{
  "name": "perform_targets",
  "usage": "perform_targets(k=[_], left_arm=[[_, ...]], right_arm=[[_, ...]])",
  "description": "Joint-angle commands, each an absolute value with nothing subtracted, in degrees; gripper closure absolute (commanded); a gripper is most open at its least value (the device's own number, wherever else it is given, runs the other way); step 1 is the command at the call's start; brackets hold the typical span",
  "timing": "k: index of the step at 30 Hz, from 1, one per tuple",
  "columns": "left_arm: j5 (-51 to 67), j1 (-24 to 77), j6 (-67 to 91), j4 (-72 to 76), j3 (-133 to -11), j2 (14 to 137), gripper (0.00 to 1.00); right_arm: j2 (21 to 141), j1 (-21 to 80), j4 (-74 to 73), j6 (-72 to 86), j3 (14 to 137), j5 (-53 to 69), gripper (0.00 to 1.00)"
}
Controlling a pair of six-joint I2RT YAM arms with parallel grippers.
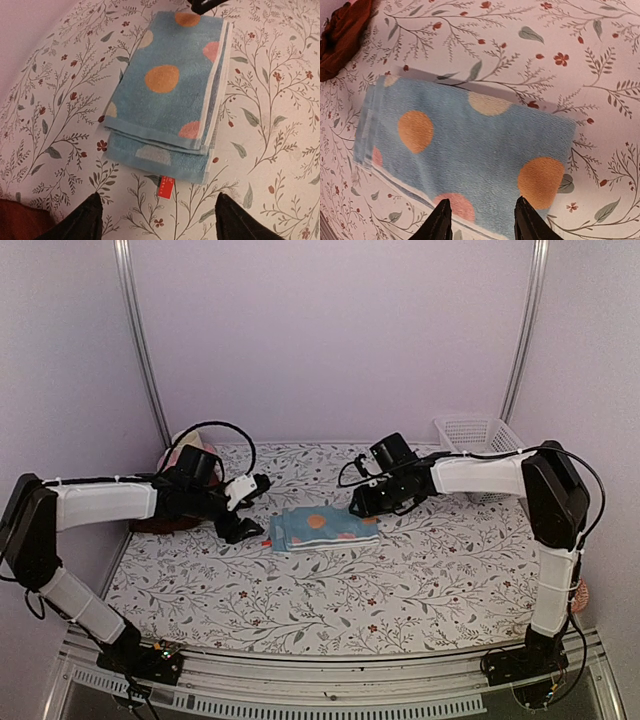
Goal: Roll the towels
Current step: Fold the towel at the center of the board, then smooth out the towel at the center of the board.
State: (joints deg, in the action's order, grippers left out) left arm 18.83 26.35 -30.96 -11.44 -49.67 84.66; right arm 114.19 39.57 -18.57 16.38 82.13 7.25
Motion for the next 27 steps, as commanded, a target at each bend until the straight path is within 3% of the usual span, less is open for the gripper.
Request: perform_targets(k=[1,11,27], left_arm=[[20.5,28.4,-24.1,-15.9,-57.3,92.7,0.23],[36.1,28.1,-13.2,-28.0,-71.3,106.3,0.32],[40.2,26.4,-1.8,-27.7,-74.8,116.5,0.47]], right_arm=[[112.6,37.9,-15.7,19.1,77.8,4.3,0.56],[113.4,37.2,-13.5,19.2,76.5,-0.3,0.56],[111.5,37.2,-11.4,20.0,73.5,-2.1,0.56]])
